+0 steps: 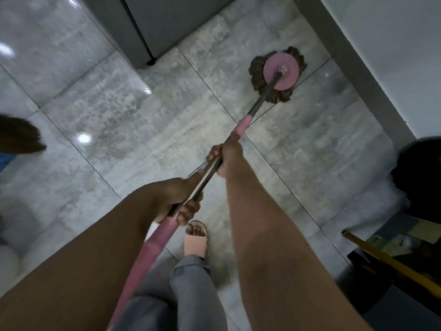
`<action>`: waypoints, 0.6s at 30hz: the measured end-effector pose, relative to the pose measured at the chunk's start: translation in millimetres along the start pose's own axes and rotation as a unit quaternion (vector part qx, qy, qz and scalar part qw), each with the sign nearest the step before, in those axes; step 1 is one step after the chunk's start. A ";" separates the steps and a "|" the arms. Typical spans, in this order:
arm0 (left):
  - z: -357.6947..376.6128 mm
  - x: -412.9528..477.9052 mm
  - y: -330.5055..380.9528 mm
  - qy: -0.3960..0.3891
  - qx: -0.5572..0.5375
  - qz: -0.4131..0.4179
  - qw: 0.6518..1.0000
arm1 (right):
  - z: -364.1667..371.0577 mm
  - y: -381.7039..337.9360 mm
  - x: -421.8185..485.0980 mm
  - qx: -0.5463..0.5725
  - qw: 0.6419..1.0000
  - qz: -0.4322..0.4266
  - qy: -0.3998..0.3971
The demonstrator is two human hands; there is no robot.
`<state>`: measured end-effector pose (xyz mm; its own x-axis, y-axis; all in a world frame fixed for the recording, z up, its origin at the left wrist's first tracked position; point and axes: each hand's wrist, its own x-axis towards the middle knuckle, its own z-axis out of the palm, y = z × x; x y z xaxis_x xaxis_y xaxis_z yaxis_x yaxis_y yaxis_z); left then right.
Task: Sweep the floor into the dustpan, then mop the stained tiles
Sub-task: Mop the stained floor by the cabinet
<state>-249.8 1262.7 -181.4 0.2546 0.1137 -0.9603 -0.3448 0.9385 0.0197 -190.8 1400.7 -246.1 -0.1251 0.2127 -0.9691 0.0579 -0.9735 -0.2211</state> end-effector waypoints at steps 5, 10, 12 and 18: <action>83.1 24.1 58.3 -0.050 -0.007 0.019 0.999 | -69.2 -68.7 0.2 -0.023 0.998 -0.026 0.052; 99.4 29.5 35.8 -0.059 0.053 -0.031 0.996 | -110.1 -41.9 -11.9 0.047 0.996 -0.007 0.076; 95.5 26.2 16.4 -0.058 0.077 -0.051 0.994 | -120.0 -17.6 -17.6 0.071 0.994 -0.002 0.085; 73.3 4.9 -52.8 -0.049 0.103 -0.064 0.991 | -124.1 61.8 -40.6 0.103 0.990 0.022 0.090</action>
<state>-164.1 1237.6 -166.8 0.3751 0.0114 -0.9269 -0.1139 0.9929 -0.0339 -59.2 1342.3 -234.0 0.0531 0.1621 -0.9853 -0.1464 -0.9748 -0.1682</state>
